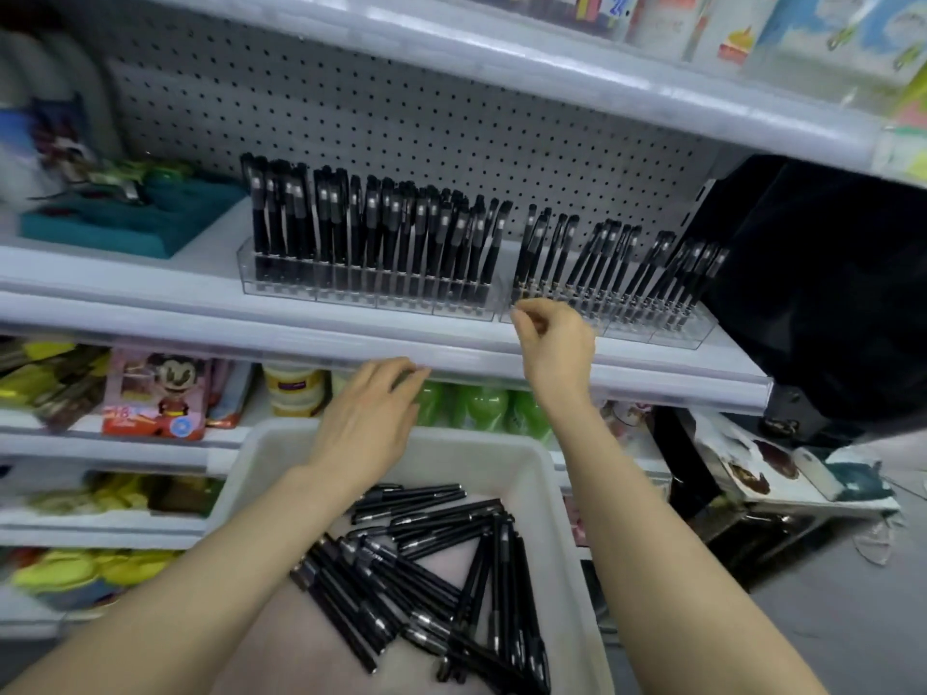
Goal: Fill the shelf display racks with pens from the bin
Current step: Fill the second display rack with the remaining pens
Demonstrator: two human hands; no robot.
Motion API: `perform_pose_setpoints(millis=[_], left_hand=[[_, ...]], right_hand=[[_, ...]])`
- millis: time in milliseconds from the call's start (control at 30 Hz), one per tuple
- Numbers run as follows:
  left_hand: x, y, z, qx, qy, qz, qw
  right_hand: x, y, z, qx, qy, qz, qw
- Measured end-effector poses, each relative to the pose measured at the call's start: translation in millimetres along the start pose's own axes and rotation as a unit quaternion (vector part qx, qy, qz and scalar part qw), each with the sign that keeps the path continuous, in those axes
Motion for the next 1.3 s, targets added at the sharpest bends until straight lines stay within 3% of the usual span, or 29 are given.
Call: perform_pose_setpoints(millis=[233, 433, 567, 733, 967, 1033, 1167, 1300], left_hand=[[44, -20, 22, -0.025, 0.013, 0.014, 1.0], [52, -24, 24, -0.04, 0.001, 0.008, 0.999], [52, -25, 21, -0.035, 0.008, 0.013, 0.999], [52, -26, 23, -0.03, 0.019, 0.022, 0.999], [52, -23, 24, -0.002, 0.027, 0.006, 1.0], [50, -21, 24, 0.035, 0.046, 0.006, 0.998], [39, -11, 17, 0.119, 0.088, -0.003, 0.989], [10, -2, -4, 0.106, 0.057, 0.005, 0.993]], right_hand=[[107, -51, -2, 0.016, 0.04, 0.144, 0.989], [152, -93, -20, 0.081, 0.093, 0.269, 0.955], [157, -97, -17, 0.119, 0.164, 0.299, 0.933], [159, -109, -11, 0.17, 0.191, 0.346, 0.903], [150, -97, -28, 0.166, 0.128, 0.389, 0.897], [141, -85, -34, 0.137, 0.092, 0.391, 0.905], [119, -51, -31, -0.046, 0.034, 0.388, 0.92], [84, -21, -29, -0.165, 0.011, 0.34, 0.926]])
Point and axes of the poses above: each hand's wrist, its own x-axis away from the middle knuckle, its own y-axis out of the back of the hand, z = x × y, the point moved 4 cm from there along -x, towards the middle knuckle, and after that the axes turned 15 degrees about x, right-handed, at the moved point
